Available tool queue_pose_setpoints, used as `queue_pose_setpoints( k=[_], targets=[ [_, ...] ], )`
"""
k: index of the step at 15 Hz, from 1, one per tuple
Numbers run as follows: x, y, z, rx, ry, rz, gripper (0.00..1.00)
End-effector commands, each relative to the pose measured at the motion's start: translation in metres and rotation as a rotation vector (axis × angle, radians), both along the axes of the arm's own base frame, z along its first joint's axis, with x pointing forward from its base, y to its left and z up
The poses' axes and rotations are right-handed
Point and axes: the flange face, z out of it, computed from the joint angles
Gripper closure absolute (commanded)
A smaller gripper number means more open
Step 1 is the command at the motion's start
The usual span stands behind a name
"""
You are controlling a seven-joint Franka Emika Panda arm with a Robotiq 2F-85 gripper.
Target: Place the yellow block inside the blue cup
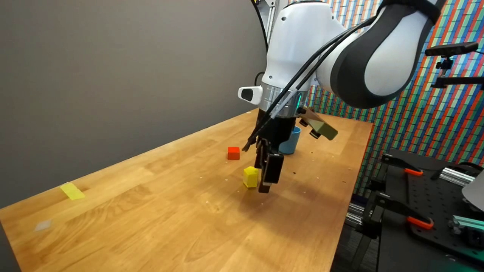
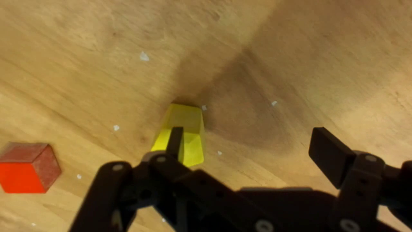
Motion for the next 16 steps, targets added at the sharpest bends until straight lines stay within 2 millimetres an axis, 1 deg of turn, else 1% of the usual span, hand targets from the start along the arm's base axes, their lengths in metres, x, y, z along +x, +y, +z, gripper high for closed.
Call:
queue_pose_setpoints(
  k=[1, 4, 7, 8, 9, 10, 11, 15, 16],
  targets=[
    [0.013, 0.001, 0.0, 0.0, -0.089, 0.084, 0.0],
    [0.02, -0.007, -0.002, -0.015, -0.135, 0.137, 0.0],
    [0.023, -0.016, -0.01, -0.042, -0.141, 0.166, 0.0],
    [0.021, -0.018, -0.014, -0.052, -0.131, 0.173, 0.25],
    [0.021, -0.021, -0.018, -0.06, -0.126, 0.179, 0.28],
    [0.019, -0.023, -0.022, -0.065, -0.121, 0.183, 0.34],
    [0.018, -0.025, -0.026, -0.066, -0.113, 0.182, 0.44],
    [0.015, -0.026, -0.034, -0.039, -0.113, 0.182, 0.75],
    [0.016, -0.025, -0.036, -0.038, -0.11, 0.179, 0.32]
  ],
)
